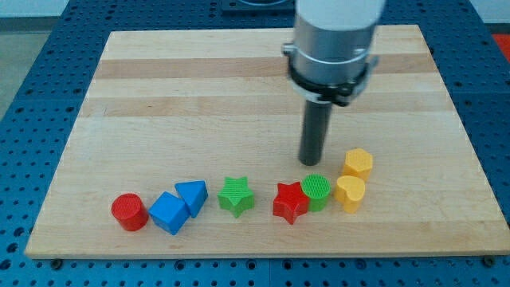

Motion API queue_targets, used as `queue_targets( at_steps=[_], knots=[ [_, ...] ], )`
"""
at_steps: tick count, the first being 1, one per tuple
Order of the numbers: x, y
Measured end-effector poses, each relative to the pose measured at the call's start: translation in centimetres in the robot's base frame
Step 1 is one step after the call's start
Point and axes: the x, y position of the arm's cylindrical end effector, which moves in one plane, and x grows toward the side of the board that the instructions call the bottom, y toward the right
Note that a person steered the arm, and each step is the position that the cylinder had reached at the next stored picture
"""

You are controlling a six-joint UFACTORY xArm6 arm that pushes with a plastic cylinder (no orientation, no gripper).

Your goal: Place your arm left side of the red circle

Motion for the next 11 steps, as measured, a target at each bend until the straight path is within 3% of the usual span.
queue_targets(
  at_steps=[4,6,8,11],
  knots=[
    [0.0,-17.3],
    [4.2,-21.7],
    [3.3,-27.6],
    [11.7,-26.8]
  ],
)
